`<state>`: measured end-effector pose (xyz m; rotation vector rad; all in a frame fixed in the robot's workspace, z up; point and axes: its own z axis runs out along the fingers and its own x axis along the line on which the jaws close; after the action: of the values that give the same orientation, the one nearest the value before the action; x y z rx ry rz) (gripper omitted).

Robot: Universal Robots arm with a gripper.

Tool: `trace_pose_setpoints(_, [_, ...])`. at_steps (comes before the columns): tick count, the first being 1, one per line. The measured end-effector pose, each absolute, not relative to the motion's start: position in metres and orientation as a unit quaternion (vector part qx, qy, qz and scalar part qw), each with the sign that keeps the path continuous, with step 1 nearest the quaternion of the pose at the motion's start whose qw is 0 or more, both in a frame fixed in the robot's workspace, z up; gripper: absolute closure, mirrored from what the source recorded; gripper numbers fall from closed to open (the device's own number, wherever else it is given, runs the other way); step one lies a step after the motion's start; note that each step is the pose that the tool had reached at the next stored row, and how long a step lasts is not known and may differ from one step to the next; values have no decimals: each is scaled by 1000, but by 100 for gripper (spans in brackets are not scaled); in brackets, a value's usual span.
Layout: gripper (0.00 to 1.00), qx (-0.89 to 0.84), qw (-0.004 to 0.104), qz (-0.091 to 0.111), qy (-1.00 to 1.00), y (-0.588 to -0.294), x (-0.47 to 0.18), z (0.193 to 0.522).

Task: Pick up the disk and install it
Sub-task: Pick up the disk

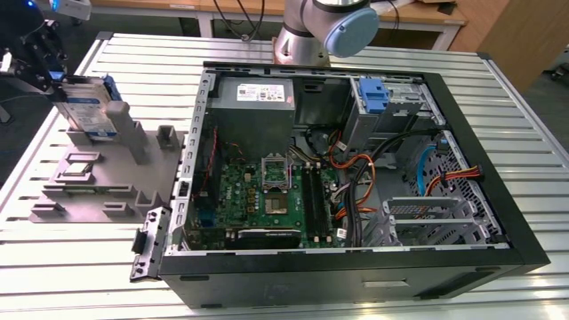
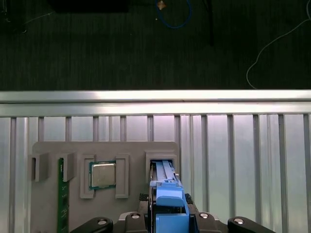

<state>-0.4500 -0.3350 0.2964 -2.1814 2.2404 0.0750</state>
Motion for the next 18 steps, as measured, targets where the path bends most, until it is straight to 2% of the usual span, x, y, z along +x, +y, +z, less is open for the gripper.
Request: trace_pose_setpoints(18, [63,-697,7,24,716,-335,-450,304])
